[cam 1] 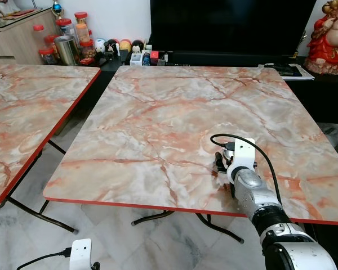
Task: Setting the table
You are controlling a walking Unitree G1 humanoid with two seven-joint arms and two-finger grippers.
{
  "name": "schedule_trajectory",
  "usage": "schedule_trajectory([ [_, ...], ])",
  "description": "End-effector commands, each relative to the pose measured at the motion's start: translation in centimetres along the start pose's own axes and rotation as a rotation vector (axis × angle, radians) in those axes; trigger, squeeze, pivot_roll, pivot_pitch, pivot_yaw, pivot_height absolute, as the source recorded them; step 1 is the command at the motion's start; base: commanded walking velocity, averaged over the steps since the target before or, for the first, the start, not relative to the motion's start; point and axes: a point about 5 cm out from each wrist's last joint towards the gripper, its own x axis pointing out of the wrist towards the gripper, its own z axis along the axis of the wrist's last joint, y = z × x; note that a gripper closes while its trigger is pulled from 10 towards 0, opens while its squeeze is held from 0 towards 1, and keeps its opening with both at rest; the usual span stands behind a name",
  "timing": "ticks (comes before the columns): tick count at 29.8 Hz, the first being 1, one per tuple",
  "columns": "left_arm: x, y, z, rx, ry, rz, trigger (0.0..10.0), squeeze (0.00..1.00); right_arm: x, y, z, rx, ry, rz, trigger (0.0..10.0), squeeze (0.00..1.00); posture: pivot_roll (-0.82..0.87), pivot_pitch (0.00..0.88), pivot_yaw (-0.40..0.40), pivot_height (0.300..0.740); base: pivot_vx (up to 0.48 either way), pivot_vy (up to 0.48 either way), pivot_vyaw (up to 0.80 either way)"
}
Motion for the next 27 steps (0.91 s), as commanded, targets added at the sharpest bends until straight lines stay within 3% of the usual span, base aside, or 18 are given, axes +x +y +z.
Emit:
schedule_trajectory([
  [1, 0.0, 0.0, -0.3, 0.001, 0.019, -0.007, 10.0, 0.00, 0.0, 0.0, 0.4, 0.011, 0.004, -0.011, 10.0, 0.00, 0.06, 0.000, 0.001, 0.728, 0.000, 0.000, 0.00],
  [17, 0.0, -0.2, -0.6, 0.002, 0.037, -0.024, 10.0, 0.00, -0.3, -0.1, -1.4, -0.015, 0.094, -0.032, 9.9, 0.00, 0.06, 0.000, -0.007, 0.728, 0.000, 0.000, 0.00],
  [18, 0.0, -0.2, -0.6, 0.002, 0.038, -0.024, 10.0, 0.00, -0.3, 0.0, -1.4, -0.016, 0.094, -0.031, 0.0, 0.00, 0.06, 0.000, -0.008, 0.728, 0.000, 0.000, 0.00],
  [27, -0.1, -0.3, -0.7, 0.003, 0.046, -0.028, 10.0, 0.00, -0.4, 0.0, -1.3, -0.015, 0.093, -0.029, 0.0, 0.00, 0.06, 0.000, -0.010, 0.728, 0.000, 0.000, 0.00],
])
